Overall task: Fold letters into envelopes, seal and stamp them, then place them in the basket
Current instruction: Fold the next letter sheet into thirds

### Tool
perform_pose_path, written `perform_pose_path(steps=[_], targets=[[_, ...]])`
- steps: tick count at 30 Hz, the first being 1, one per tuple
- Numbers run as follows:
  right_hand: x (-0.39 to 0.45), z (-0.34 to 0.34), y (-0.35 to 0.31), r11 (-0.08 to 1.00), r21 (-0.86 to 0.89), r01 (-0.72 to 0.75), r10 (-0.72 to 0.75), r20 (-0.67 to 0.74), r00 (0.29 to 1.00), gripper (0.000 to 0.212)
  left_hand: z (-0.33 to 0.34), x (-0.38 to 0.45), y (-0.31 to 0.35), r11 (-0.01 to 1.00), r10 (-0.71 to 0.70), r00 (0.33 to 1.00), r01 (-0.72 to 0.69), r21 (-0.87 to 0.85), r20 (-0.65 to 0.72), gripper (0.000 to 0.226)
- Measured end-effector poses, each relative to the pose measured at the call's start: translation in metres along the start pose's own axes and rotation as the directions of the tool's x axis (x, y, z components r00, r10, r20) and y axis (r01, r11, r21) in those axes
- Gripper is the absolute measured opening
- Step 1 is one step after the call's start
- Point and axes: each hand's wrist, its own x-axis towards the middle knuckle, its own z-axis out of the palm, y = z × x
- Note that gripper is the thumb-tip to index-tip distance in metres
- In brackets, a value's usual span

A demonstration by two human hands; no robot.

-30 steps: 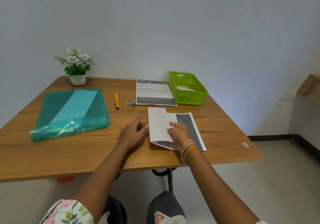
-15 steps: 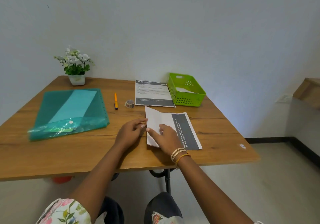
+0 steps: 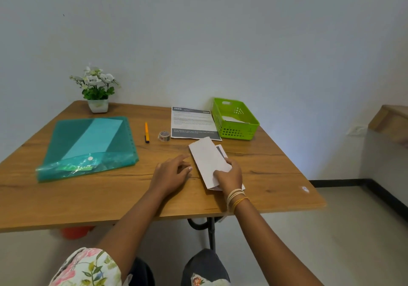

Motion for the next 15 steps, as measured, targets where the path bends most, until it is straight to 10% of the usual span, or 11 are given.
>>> perform_pose_path(steps=[10, 15], targets=[[0.004, -0.003, 0.015, 0.975, -0.201, 0.090, -0.080, 0.060, 0.995, 0.043, 0.010, -0.004, 0.002, 0.974, 0.088, 0.987, -0.112, 0.194, 0.131, 0.052], [0.004, -0.001, 0.004, 0.927, 0.267, -0.263, 0.237, 0.125, 0.963, 0.043, 0.012, -0.005, 0.007, 0.981, 0.089, 0.991, -0.104, 0.164, 0.096, 0.059]])
